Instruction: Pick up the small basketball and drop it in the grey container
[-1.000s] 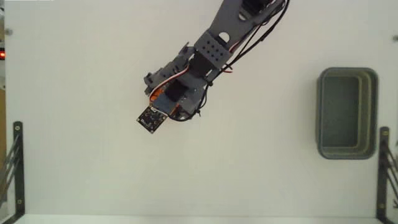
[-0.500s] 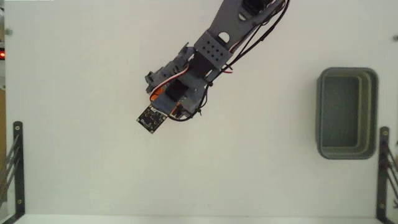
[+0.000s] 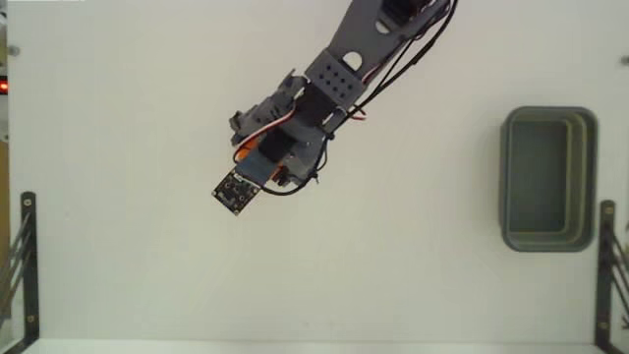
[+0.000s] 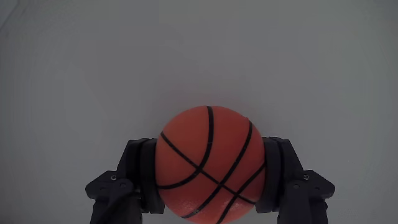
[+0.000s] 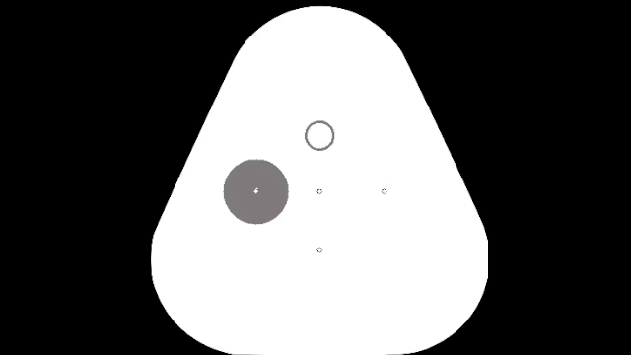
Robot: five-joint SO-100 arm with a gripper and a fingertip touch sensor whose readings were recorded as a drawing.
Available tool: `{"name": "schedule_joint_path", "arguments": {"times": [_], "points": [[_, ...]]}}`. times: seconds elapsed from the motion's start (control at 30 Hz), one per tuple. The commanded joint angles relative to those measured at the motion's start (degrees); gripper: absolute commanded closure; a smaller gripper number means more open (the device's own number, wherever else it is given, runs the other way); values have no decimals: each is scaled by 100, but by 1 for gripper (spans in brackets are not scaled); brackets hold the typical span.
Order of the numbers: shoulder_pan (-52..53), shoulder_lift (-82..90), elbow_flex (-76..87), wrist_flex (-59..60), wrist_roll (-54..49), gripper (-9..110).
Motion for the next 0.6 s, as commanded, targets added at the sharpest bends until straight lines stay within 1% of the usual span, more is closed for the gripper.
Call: {"name": "schedule_joint_path", "arguments": {"times": [0.0,0.57], "points": [[5,401,-407,227,18,25],[5,372,-1346,1137,18,25]]}}
